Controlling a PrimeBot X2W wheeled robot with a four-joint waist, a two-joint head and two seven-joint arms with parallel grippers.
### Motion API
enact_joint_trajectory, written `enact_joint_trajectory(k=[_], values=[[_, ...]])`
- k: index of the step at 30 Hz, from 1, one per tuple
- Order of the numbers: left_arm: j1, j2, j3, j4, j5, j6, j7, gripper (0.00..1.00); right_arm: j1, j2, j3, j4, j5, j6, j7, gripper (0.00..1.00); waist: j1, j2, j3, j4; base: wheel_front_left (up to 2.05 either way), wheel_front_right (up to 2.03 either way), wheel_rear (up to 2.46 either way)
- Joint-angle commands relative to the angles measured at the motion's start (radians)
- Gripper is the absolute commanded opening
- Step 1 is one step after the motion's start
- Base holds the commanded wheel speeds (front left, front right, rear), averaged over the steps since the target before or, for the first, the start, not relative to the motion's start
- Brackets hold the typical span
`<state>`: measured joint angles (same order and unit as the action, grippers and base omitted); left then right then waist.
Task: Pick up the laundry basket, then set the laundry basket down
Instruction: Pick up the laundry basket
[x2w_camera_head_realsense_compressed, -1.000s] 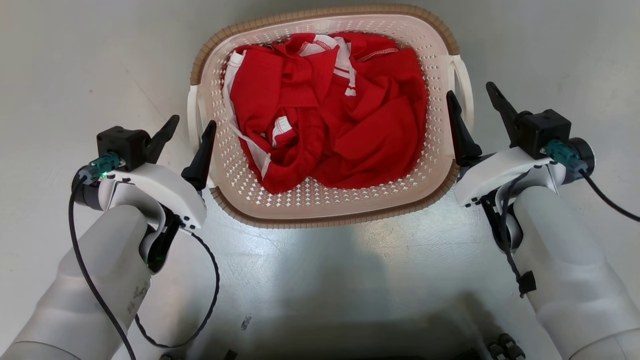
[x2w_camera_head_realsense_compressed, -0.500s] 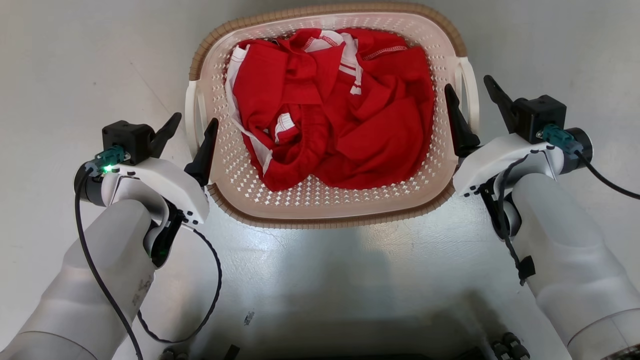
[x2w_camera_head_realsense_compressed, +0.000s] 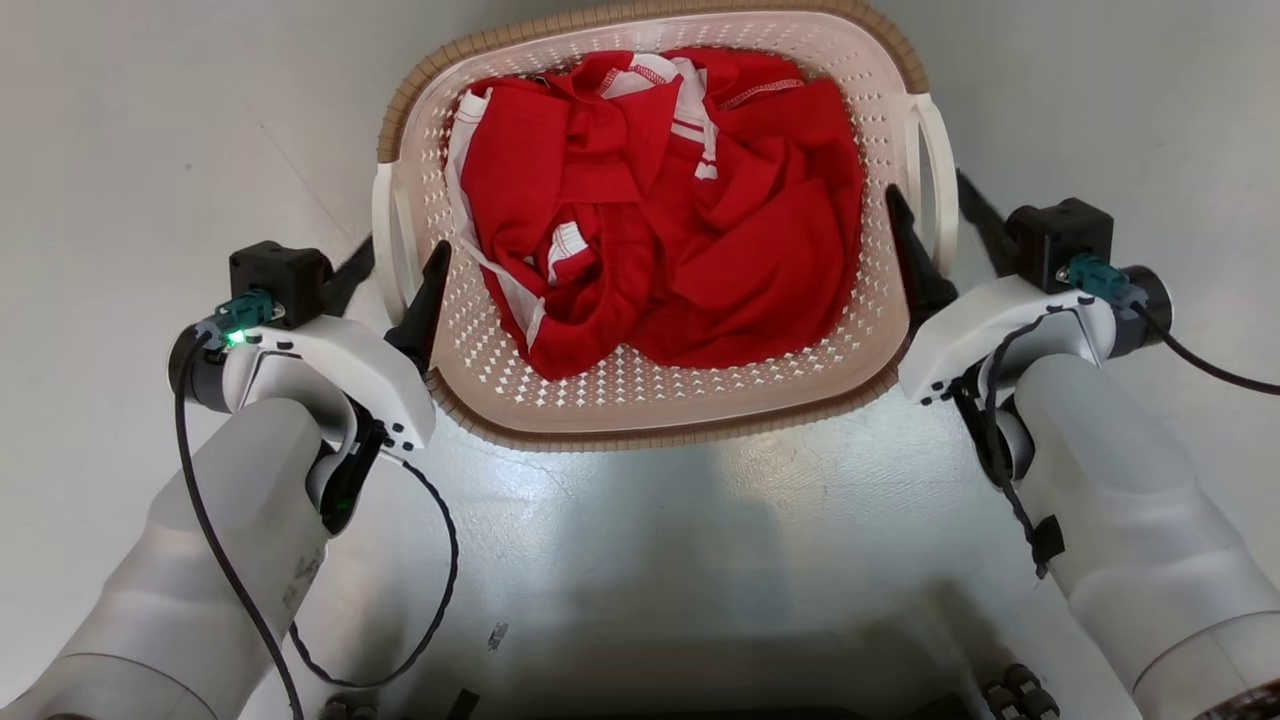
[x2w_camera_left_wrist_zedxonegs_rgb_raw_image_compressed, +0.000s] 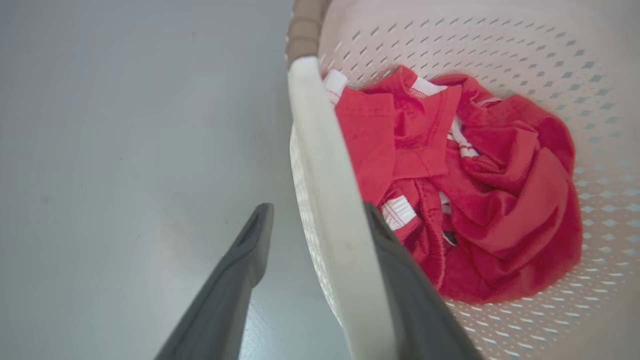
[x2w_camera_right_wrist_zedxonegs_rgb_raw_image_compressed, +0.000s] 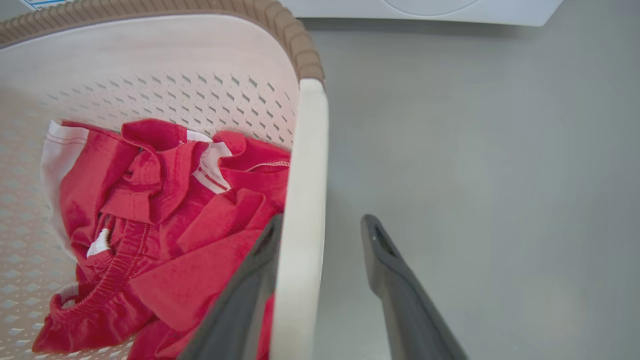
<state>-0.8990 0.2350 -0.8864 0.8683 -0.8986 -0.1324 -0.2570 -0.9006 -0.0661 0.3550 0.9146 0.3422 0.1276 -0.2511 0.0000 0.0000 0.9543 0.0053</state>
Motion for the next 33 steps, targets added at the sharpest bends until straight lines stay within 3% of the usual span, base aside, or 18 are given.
enact_joint_trajectory(k=[1,15,25,33], values=[[0.008,0.041,0.01,0.006,-0.012,0.002,-0.005,0.0,0.035,0.016,0.024,0.003,0.016,0.003,-0.011,0.0,0.0,0.0,0.0,-0.001,0.0,0.0,0.0],[0.002,0.061,-0.002,0.015,0.046,0.002,-0.005,0.0,0.018,0.016,0.053,0.044,0.063,0.003,-0.011,0.0,0.0,0.0,-0.04,0.0,0.0,0.0,0.0],[0.037,0.058,-0.013,0.117,0.079,0.002,-0.005,0.0,0.049,0.016,0.13,0.107,0.133,0.003,-0.011,0.0,0.0,0.0,-0.165,-0.024,0.0,0.0,0.0],[0.082,0.02,-0.038,0.26,0.058,0.002,0.006,0.0,0.074,0.016,0.235,0.177,0.232,0.003,0.015,0.0,0.0,0.0,-0.309,-0.044,0.0,0.0,0.0]])
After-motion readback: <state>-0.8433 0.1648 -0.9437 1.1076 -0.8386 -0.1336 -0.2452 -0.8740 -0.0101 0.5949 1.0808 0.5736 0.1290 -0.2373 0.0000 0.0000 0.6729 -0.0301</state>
